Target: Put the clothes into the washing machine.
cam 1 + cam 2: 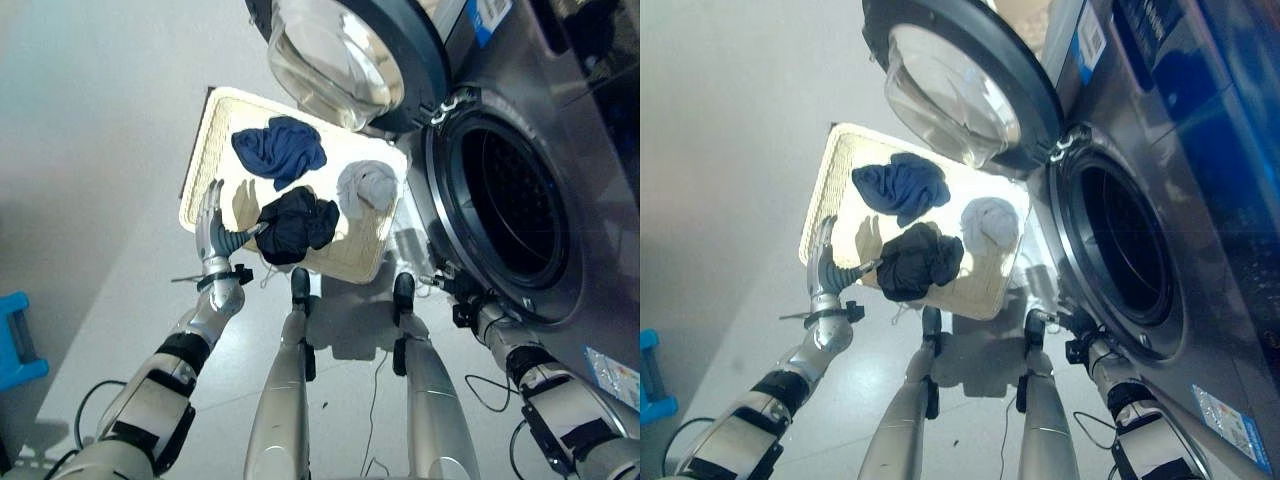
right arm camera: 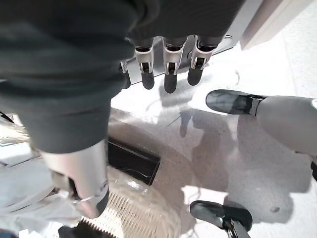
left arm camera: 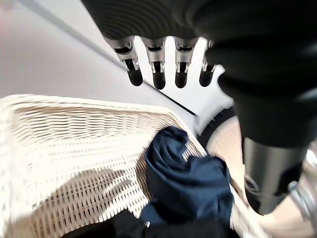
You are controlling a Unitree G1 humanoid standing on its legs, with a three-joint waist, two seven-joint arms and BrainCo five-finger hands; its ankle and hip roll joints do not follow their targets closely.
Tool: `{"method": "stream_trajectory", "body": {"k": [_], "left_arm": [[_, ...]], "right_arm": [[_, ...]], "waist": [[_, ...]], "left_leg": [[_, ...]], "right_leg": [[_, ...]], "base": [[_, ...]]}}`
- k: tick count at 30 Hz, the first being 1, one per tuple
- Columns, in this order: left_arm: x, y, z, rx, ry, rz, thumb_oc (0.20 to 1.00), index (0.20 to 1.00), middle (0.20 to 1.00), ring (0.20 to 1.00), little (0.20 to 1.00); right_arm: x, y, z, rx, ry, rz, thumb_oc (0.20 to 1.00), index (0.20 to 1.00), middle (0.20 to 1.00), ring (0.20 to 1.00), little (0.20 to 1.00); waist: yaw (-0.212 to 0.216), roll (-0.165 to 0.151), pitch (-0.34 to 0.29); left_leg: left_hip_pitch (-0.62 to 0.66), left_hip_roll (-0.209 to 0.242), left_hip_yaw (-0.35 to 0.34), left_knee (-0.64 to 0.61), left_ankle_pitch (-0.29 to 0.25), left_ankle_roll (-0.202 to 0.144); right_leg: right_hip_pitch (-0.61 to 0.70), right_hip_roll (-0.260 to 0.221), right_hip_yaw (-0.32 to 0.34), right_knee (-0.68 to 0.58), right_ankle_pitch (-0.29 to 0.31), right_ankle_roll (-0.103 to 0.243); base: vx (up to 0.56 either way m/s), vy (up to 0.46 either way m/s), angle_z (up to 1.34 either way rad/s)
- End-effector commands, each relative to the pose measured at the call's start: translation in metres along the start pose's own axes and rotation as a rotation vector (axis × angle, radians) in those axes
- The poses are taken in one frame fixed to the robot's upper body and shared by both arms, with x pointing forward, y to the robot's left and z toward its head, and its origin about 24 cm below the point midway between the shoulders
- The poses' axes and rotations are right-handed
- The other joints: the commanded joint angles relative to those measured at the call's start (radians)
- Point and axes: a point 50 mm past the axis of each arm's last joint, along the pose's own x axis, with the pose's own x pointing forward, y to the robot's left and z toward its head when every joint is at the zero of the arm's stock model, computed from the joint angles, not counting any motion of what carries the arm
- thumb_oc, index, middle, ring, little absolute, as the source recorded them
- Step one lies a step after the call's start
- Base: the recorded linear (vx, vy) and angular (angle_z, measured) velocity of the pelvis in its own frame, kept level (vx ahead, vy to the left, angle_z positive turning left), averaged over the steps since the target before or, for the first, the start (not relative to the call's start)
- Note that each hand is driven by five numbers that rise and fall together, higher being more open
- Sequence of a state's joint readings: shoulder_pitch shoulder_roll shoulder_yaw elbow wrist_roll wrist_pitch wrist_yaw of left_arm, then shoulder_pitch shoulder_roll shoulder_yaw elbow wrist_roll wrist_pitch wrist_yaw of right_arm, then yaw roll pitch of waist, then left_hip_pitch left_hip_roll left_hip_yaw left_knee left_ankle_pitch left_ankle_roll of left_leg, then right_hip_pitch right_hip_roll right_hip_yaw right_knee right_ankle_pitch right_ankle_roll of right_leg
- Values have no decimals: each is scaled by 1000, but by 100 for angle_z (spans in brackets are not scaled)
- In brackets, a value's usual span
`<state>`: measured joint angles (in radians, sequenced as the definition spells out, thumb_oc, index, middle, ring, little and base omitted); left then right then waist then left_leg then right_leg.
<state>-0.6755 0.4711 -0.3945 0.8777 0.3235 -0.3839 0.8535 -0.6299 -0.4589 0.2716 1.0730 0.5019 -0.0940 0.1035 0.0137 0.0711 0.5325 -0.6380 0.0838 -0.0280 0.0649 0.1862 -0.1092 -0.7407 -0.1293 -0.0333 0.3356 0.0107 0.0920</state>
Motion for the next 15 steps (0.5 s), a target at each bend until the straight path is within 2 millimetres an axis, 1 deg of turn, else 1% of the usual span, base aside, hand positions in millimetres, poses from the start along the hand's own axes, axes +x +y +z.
{"method": "stream_trajectory", "body": {"k": [1, 2, 6, 9, 13, 14, 15], "left_arm": [[16, 15, 4, 105, -110, 34, 1000, 1000, 1000, 1000, 1000], [21, 16, 7, 136, -141, 10, 1000, 1000, 1000, 1000, 1000], [32, 19, 10, 170, -166, -14, 1000, 1000, 1000, 1000, 1000], [41, 19, 13, 196, -171, -79, 1000, 1000, 1000, 1000, 1000], [46, 16, 16, 225, -186, -137, 1000, 1000, 1000, 1000, 1000], [46, 15, 16, 226, -187, -142, 1000, 1000, 1000, 1000, 1000], [48, 15, 17, 228, -184, -156, 1000, 1000, 1000, 1000, 1000]], "right_arm": [[-3, -3, 6, -2, -44, 8, 1000, 1000, 1000, 1000, 1000], [-2, -4, 13, -13, -58, 12, 1000, 1000, 1000, 1000, 1000], [0, -5, 21, -22, -79, 20, 1000, 1000, 1000, 1000, 1000], [1, -1, 31, -36, -108, 35, 1000, 1000, 1000, 1000, 1000], [3, -2, 42, -46, -138, 38, 1000, 1000, 1000, 1000, 1000], [2, -2, 41, -46, -137, 38, 1000, 1000, 1000, 1000, 1000], [3, -1, 46, -51, -150, 42, 1000, 1000, 1000, 1000, 1000]], "waist": [[3, -72, -13], [-2, -70, -13], [-11, -70, -13], [-21, -73, -13], [-33, -73, -13], [-32, -74, -13], [-36, -76, -13]], "left_leg": [[-84, -24, -42, 181, -91, 26], [-118, -26, -43, 203, -93, 27], [-166, -27, -40, 235, -97, 28], [-219, -27, -43, 266, -104, 26], [-265, -23, -43, 286, -100, 24], [-263, -21, -42, 289, -105, 23], [-279, -18, -40, 293, -104, 21]], "right_leg": [[-35, -39, -31, -37, 110, 36], [-66, -34, -27, -17, 108, 35], [-113, -25, -24, 13, 101, 32], [-163, -11, -18, 33, 97, 28], [-207, -3, -13, 49, 99, 26], [-206, -1, -12, 52, 95, 26], [-221, 2, -12, 54, 98, 25]], "base": [[-11, 21, 4], [0, 0, 0], [0, 0, 0], [0, 0, 0], [3, 4, -1], [11, 13, -3], [0, 0, 0]]}}
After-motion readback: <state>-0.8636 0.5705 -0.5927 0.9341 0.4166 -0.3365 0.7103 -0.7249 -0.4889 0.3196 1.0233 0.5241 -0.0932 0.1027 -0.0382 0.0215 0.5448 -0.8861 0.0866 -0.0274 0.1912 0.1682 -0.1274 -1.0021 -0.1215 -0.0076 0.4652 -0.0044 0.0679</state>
